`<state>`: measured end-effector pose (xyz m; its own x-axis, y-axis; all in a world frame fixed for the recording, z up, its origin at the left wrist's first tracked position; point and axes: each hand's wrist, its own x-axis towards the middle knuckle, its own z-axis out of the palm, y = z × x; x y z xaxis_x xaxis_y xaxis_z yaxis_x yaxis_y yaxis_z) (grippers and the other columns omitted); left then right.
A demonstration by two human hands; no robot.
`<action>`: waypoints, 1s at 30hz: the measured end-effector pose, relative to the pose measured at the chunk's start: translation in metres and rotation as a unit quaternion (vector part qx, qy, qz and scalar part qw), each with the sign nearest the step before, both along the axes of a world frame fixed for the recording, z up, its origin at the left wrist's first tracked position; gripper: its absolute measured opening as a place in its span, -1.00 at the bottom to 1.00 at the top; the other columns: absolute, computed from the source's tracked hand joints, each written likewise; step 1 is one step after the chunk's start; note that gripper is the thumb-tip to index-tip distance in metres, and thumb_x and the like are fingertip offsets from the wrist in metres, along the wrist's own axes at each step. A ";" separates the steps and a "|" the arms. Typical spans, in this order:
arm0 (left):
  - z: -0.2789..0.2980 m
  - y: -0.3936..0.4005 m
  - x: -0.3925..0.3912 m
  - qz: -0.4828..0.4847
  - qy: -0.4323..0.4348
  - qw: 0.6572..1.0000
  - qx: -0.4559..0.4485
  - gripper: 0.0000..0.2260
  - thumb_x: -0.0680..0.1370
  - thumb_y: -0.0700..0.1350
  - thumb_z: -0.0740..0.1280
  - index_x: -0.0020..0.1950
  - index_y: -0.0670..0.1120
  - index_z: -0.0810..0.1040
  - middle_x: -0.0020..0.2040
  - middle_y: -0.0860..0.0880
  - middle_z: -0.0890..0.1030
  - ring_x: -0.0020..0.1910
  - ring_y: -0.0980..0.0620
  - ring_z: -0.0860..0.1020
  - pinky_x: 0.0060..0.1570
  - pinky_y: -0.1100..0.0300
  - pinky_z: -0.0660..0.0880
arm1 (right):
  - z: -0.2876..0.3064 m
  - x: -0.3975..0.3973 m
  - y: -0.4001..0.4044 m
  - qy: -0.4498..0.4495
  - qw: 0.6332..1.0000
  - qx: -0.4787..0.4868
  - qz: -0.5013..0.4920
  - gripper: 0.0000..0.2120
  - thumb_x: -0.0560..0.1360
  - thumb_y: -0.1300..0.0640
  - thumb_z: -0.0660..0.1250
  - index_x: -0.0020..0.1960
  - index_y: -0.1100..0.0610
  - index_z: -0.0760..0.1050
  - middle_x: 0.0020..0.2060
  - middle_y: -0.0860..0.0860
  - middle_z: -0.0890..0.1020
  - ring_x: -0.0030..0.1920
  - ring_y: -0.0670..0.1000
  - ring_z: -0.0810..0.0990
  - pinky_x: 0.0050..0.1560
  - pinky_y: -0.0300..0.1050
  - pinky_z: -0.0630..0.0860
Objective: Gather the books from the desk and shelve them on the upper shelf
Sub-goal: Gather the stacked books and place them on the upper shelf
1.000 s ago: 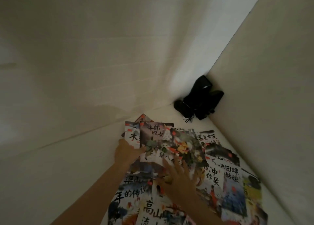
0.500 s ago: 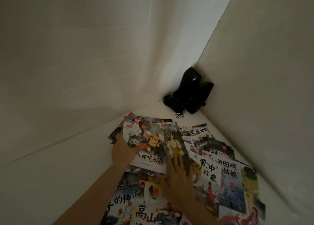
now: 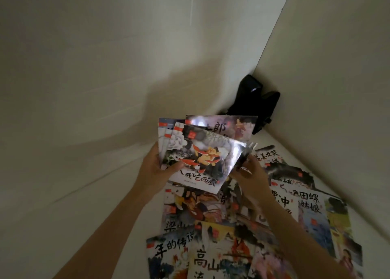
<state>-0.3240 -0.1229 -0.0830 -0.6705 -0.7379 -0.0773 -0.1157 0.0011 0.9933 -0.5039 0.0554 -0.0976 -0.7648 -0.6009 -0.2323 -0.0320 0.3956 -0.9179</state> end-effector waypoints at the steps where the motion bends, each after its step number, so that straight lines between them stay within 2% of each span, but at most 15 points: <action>1: -0.002 0.001 0.000 -0.009 -0.009 1.000 -0.001 -0.61 0.43 -0.27 0.47 0.18 0.03 0.50 0.04 0.13 0.67 0.03 0.22 0.62 -0.09 0.37 0.55 | 0.000 0.007 -0.002 0.015 1.000 -0.017 -0.011 -0.64 0.50 0.28 0.39 0.25 0.08 0.41 0.08 0.01 0.61 0.09 0.02 0.62 -0.10 -0.33 0.57; 2: -0.004 0.003 -0.001 -0.026 -0.023 0.999 -0.003 -0.66 0.45 -0.25 0.46 0.15 0.03 0.52 0.01 0.14 0.68 0.02 0.21 0.63 -0.10 0.38 0.53 | -0.001 0.014 -0.002 0.005 0.999 -0.033 -0.020 -0.70 0.53 0.30 0.34 0.20 0.05 0.43 0.08 0.00 0.60 0.11 0.01 0.61 -0.07 -0.34 0.56; 4: -0.016 0.009 -0.004 -0.075 -0.055 0.996 0.006 -0.74 0.47 -0.23 0.44 0.13 -0.05 0.57 -0.03 0.10 0.69 -0.02 0.17 0.64 -0.09 0.31 0.52 | -0.015 0.025 0.003 -0.062 0.997 -0.046 -0.018 -0.74 0.61 0.22 0.22 0.23 -0.04 0.46 0.16 -0.04 0.60 0.20 0.01 0.57 0.14 -0.14 0.54; 6: -0.030 0.013 -0.005 -0.102 -0.073 0.992 0.027 -0.75 0.48 -0.21 0.44 0.14 -0.05 0.58 -0.02 0.09 0.69 -0.01 0.16 0.64 -0.05 0.26 0.53 | -0.034 0.030 0.009 -0.096 0.995 -0.015 -0.003 -0.67 0.61 0.04 0.16 0.35 -0.13 0.41 0.29 -0.10 0.53 0.32 0.00 0.48 0.34 0.10 0.41; 7: -0.035 0.014 -0.006 -0.100 -0.076 0.992 0.036 -0.71 0.47 -0.17 0.45 0.18 -0.04 0.56 0.03 0.09 0.68 0.03 0.16 0.63 0.00 0.22 0.55 | -0.041 0.031 0.010 -0.093 0.996 -0.008 0.000 -0.63 0.57 -0.01 0.15 0.36 -0.12 0.41 0.31 -0.10 0.51 0.35 0.00 0.45 0.38 0.14 0.37; 10: -0.039 0.017 -0.011 -0.068 -0.064 0.995 0.033 -0.52 0.43 -0.18 0.49 0.32 -0.05 0.44 0.14 0.07 0.62 0.12 0.18 0.59 0.15 0.17 0.54 | -0.045 0.027 0.011 -0.073 0.996 -0.028 -0.042 -0.68 0.55 0.10 0.12 0.25 -0.02 0.49 0.21 -0.06 0.57 0.27 -0.01 0.50 0.30 0.02 0.42; 13: -0.038 0.022 -0.016 -0.030 -0.020 0.999 0.009 -0.50 0.43 -0.36 0.45 0.29 -0.07 0.40 0.12 0.12 0.59 0.06 0.32 0.58 0.02 0.40 0.51 | -0.041 0.030 0.013 -0.040 0.998 -0.037 0.010 -0.54 0.56 0.37 0.13 0.35 -0.04 0.38 0.24 -0.15 0.51 0.24 -0.22 0.48 0.17 -0.18 0.47; 16: -0.039 0.024 -0.017 -0.030 -0.014 0.999 0.014 -0.44 0.42 -0.28 0.47 0.37 -0.06 0.36 0.17 0.13 0.58 0.14 0.28 0.55 0.15 0.31 0.51 | -0.047 0.038 0.009 0.043 0.998 -0.013 0.035 -0.52 0.54 0.31 0.30 0.33 -0.07 0.27 0.27 -0.12 0.48 0.31 -0.12 0.48 0.27 -0.11 0.48; 20: -0.044 0.027 -0.020 -0.027 -0.045 0.998 0.040 -0.41 0.50 -0.18 0.41 0.47 0.02 0.24 0.29 0.16 0.48 0.21 0.36 0.46 0.28 0.32 0.41 | -0.051 0.049 -0.007 0.062 0.997 -0.019 -0.049 -0.58 0.54 0.25 0.33 0.30 -0.03 0.26 0.19 -0.09 0.53 0.23 -0.04 0.55 0.11 -0.22 0.55; 22: -0.042 0.029 -0.024 -0.036 -0.057 0.996 0.063 -0.41 0.54 -0.13 0.36 0.50 0.05 0.17 0.32 0.16 0.43 0.28 0.28 0.42 0.24 0.34 0.37 | -0.052 0.052 -0.016 0.102 0.991 0.035 -0.083 -0.54 0.54 0.18 0.33 0.40 0.02 0.30 0.17 -0.05 0.55 0.23 0.02 0.53 0.24 0.02 0.49; 24: -0.034 0.025 -0.020 -0.017 -0.059 0.995 0.078 -0.52 0.56 -0.14 0.33 0.42 0.05 0.24 0.19 0.21 0.47 0.16 0.33 0.48 0.02 0.49 0.43 | -0.045 0.056 -0.025 0.140 0.983 0.071 -0.091 -0.59 0.56 0.15 0.31 0.39 0.03 0.39 0.06 -0.08 0.59 0.22 0.09 0.54 0.31 0.15 0.42; 26: -0.023 0.015 -0.005 0.019 -0.092 0.993 0.068 -0.62 0.56 -0.09 0.33 0.31 0.06 0.28 0.11 0.19 0.50 0.10 0.22 0.53 -0.20 0.47 0.46 | -0.031 0.065 -0.033 0.141 0.987 0.054 -0.062 -0.64 0.57 0.16 0.30 0.36 0.06 0.44 0.03 -0.08 0.61 0.12 0.04 0.58 0.13 -0.17 0.50; 27: -0.020 0.007 0.009 0.026 -0.120 0.990 0.062 -0.64 0.56 -0.06 0.34 0.27 0.05 0.27 0.10 0.14 0.51 0.09 0.13 0.54 -0.23 0.42 0.46 | -0.024 0.072 -0.037 0.141 0.988 0.050 -0.034 -0.65 0.57 0.16 0.29 0.35 0.08 0.45 0.04 -0.06 0.61 0.08 0.00 0.58 -0.01 -0.34 0.46; 28: -0.018 -0.002 0.026 0.023 -0.158 0.985 0.060 -0.63 0.54 -0.01 0.36 0.26 0.03 0.27 0.11 0.10 0.53 0.08 0.08 0.55 -0.19 0.37 0.49 | -0.020 0.083 -0.041 0.140 0.989 0.056 -0.002 -0.66 0.58 0.16 0.28 0.35 0.10 0.45 0.05 -0.03 0.61 0.04 -0.01 0.57 -0.08 -0.39 0.44; 30: -0.017 -0.018 0.060 -0.010 -0.264 0.963 0.048 -0.54 0.49 0.10 0.40 0.26 -0.01 0.30 0.14 0.07 0.53 0.09 0.03 0.56 -0.04 0.18 0.53 | -0.016 0.106 -0.046 0.121 0.988 0.081 0.054 -0.64 0.58 0.14 0.28 0.37 0.12 0.43 0.09 0.04 0.61 0.06 0.03 0.57 0.00 -0.22 0.53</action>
